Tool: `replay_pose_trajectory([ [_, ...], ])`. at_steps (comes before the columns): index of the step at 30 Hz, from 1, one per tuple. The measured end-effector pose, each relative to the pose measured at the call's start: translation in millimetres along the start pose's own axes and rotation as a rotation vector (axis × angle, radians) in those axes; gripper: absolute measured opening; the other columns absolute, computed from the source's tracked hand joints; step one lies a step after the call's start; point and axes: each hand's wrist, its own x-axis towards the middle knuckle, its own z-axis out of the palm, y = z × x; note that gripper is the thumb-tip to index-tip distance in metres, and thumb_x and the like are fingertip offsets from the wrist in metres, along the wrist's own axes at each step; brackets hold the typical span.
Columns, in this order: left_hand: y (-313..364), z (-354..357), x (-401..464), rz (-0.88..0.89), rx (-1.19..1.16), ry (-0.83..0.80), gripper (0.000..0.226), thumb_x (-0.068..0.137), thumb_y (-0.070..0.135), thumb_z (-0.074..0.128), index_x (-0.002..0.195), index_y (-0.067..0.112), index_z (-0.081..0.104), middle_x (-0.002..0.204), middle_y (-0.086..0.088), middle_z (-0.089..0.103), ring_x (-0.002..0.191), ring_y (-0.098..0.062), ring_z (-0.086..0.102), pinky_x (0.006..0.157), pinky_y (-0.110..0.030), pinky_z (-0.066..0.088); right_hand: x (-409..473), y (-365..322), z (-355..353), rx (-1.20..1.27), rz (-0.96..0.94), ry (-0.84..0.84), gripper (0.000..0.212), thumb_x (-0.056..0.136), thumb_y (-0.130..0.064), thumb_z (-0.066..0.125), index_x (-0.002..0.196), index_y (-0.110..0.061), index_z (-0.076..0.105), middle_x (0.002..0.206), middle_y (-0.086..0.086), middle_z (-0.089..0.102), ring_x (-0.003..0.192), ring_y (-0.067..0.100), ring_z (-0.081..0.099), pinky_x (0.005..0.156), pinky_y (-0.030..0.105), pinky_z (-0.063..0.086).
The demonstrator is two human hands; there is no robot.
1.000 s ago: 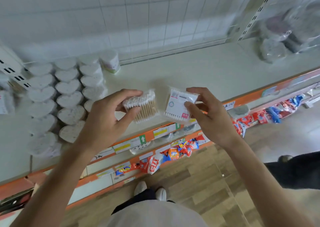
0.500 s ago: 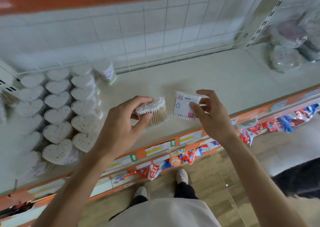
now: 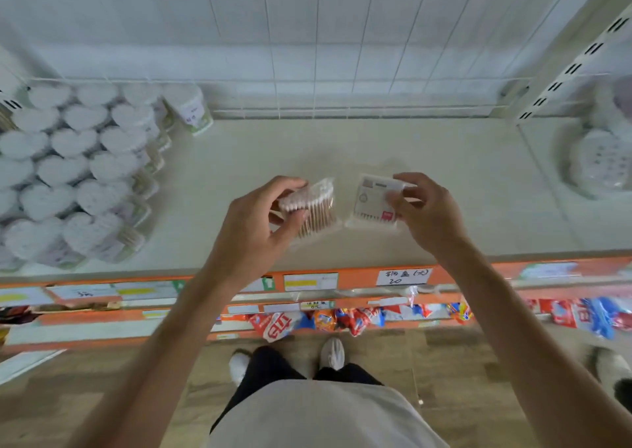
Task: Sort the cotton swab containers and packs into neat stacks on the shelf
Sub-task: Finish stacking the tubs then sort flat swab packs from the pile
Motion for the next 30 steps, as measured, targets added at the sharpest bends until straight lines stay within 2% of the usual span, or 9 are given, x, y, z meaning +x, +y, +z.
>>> replay_pose_trajectory([
  [4, 7, 14, 1, -0.021, 0.013, 0.037, 0.032, 0.091, 0.010, 0.069, 0.123, 0.015, 0.066, 0.109, 0.004, 0.071, 0.090, -0.004, 0.067, 0.076, -0.007, 0.048, 4, 3, -6, -0.090, -0.058, 0.058, 0.031, 0.087, -0.030, 0.077, 0.116, -0.021, 0.072, 0.097, -0.007, 0.073, 0.077, 0.007, 0.069, 0.061, 0.002, 0.042],
  [7, 12, 20, 4, -0.032, 0.032, 0.047, 0.032, 0.091, 0.009, 0.070, 0.122, 0.016, 0.067, 0.107, 0.005, 0.072, 0.091, -0.002, 0.067, 0.076, -0.006, 0.048, 4, 2, -10, -0.141, -0.052, 0.064, 0.030, 0.085, -0.032, 0.078, 0.112, -0.020, 0.073, 0.097, -0.004, 0.076, 0.075, 0.006, 0.068, 0.060, -0.002, 0.037],
  [12, 20, 22, 7, -0.032, 0.059, 0.069, 0.030, 0.092, 0.009, 0.068, 0.121, 0.017, 0.067, 0.109, 0.007, 0.072, 0.095, -0.001, 0.066, 0.080, -0.006, 0.048, 7, -6, -18, -0.261, -0.072, -0.035, 0.032, 0.089, -0.035, 0.074, 0.115, -0.017, 0.071, 0.103, 0.001, 0.076, 0.075, 0.007, 0.065, 0.052, 0.003, 0.038],
  [15, 24, 21, 7, 0.034, 0.130, 0.116, 0.029, 0.093, 0.013, 0.067, 0.121, 0.016, 0.067, 0.113, 0.006, 0.072, 0.095, -0.005, 0.066, 0.083, -0.009, 0.049, 4, -23, -29, -0.347, -0.199, -0.068, 0.039, 0.091, -0.043, 0.069, 0.119, -0.015, 0.068, 0.116, 0.003, 0.072, 0.089, 0.012, 0.070, 0.067, 0.015, 0.048],
  [18, 31, 21, 5, 0.255, 0.349, 0.207, 0.028, 0.091, 0.012, 0.066, 0.119, 0.014, 0.070, 0.113, 0.003, 0.072, 0.099, -0.013, 0.065, 0.086, -0.022, 0.051, -4, -65, -40, -0.072, -0.277, -0.109, 0.035, 0.095, -0.051, 0.058, 0.116, -0.025, 0.070, 0.112, -0.012, 0.072, 0.087, -0.005, 0.069, 0.077, 0.016, 0.053],
  [20, 37, 24, 7, 0.390, 0.383, 0.224, 0.028, 0.090, 0.004, 0.065, 0.116, 0.010, 0.072, 0.114, -0.001, 0.073, 0.109, -0.017, 0.064, 0.095, -0.025, 0.050, -5, -86, -40, 0.132, -0.182, -0.332, 0.032, 0.092, -0.052, 0.062, 0.116, -0.032, 0.069, 0.105, -0.012, 0.074, 0.086, 0.002, 0.072, 0.075, 0.025, 0.059],
  [22, 40, 28, 10, 0.463, 0.390, 0.247, 0.028, 0.090, -0.002, 0.064, 0.114, 0.008, 0.073, 0.115, -0.004, 0.073, 0.115, -0.019, 0.063, 0.102, -0.029, 0.049, -3, -92, -39, 0.208, -0.101, -0.497, 0.031, 0.089, -0.043, 0.070, 0.117, -0.032, 0.069, 0.104, -0.009, 0.074, 0.090, 0.006, 0.072, 0.074, 0.026, 0.059],
  [27, 36, 31, 6, 0.440, 0.392, 0.290, 0.031, 0.082, -0.009, 0.072, 0.108, 0.007, 0.074, 0.114, -0.005, 0.072, 0.116, -0.020, 0.064, 0.104, -0.027, 0.048, 2, -82, -35, 0.473, 0.014, -0.560, 0.044, 0.084, -0.014, 0.078, 0.126, -0.017, 0.065, 0.121, 0.002, 0.068, 0.100, 0.010, 0.071, 0.076, 0.020, 0.056],
  [30, 30, 30, 0, 0.352, 0.359, 0.198, 0.042, 0.079, -0.001, 0.079, 0.119, 0.006, 0.068, 0.130, -0.007, 0.064, 0.126, -0.022, 0.058, 0.109, -0.028, 0.044, 1, -75, -29, 0.554, 0.026, -0.561, 0.049, 0.081, -0.006, 0.079, 0.127, -0.017, 0.065, 0.115, 0.008, 0.071, 0.096, 0.020, 0.073, 0.079, 0.028, 0.059],
])
